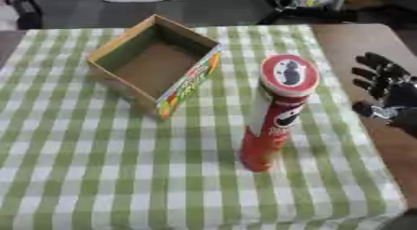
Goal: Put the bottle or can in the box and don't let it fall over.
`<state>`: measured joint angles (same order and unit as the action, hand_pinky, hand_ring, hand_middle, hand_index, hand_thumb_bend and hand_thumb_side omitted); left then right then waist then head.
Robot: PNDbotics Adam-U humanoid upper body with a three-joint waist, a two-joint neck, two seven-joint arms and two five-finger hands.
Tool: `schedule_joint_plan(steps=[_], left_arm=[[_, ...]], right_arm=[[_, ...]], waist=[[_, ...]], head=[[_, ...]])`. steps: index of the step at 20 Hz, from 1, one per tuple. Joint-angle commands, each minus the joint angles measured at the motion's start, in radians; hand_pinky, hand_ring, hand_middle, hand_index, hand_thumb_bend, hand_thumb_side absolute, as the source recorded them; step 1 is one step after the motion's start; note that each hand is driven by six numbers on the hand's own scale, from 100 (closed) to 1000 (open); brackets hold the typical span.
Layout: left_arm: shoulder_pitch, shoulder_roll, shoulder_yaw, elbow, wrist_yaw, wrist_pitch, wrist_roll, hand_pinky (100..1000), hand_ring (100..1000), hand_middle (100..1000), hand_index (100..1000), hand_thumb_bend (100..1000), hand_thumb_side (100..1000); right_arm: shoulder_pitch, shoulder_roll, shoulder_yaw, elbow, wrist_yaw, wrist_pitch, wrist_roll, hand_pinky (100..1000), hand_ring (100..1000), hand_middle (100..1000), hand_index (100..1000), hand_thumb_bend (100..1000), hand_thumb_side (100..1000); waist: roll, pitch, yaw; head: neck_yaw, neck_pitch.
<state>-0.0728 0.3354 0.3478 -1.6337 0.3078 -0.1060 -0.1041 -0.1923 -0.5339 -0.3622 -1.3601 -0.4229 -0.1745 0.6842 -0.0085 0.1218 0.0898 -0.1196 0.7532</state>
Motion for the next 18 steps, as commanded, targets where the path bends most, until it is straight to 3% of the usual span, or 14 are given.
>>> schedule_joint_plan(steps=[1, 18], left_arm=[[-0.007, 0.028, 0.002, -0.013, -0.002, -0.001, -0.001, 1000, 1000, 1000, 795, 197, 758], [-0.007, 0.024, -0.001, -0.013, -0.003, 0.001, -0.004, 1000, 1000, 1000, 795, 197, 760]], right_arm=[[0.004, -0.042, 0.003, -0.023, -0.007, -0.007, -0.003, 1000, 1000, 1000, 1000, 620, 100], [0.032, -0.025, 0.059, -0.082, 0.02, 0.002, -0.028, 1000, 1000, 1000, 1000, 620, 100]], waist=[[0.0, -0.015, -0.001], [0.0, -0.014, 0.003]], head=[[0.003, -0.004], [-0.003, -0.006]])
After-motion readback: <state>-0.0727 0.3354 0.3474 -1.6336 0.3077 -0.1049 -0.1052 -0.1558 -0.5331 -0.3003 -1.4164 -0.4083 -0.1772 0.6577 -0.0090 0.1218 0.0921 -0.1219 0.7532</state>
